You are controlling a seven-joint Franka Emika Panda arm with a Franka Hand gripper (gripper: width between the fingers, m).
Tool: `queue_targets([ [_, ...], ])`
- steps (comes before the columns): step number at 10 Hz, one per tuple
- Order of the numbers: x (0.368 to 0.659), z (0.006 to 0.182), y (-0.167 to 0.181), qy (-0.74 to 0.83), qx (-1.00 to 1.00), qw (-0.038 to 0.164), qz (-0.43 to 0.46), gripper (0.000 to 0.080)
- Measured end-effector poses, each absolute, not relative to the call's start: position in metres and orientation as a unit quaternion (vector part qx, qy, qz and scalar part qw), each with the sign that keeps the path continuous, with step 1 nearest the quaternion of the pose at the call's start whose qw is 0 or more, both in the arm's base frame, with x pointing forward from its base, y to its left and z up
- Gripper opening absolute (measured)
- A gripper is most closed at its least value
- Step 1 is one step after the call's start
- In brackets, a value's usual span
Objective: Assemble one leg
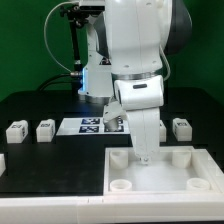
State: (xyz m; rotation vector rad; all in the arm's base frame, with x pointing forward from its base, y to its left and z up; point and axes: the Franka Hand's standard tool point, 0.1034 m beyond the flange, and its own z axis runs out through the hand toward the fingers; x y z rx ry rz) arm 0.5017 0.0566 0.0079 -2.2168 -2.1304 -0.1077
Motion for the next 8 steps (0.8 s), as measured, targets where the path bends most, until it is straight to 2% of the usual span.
queue_targets([
  [1, 0.5017, 0.0078, 0.0565, -0.692, -0.720, 0.033, -0.035, 0.0392],
  [2, 0.5016, 0.0078, 0.0564, -0.692, -0.720, 0.033, -0.035, 0.0568],
  [3, 0.5016, 0.0077, 0.0563, -0.692, -0.720, 0.033, -0.035, 0.0633],
  [8, 0.5016, 0.0077, 0.0562, -0.692, -0.720, 0.033, -0.035, 0.0649],
])
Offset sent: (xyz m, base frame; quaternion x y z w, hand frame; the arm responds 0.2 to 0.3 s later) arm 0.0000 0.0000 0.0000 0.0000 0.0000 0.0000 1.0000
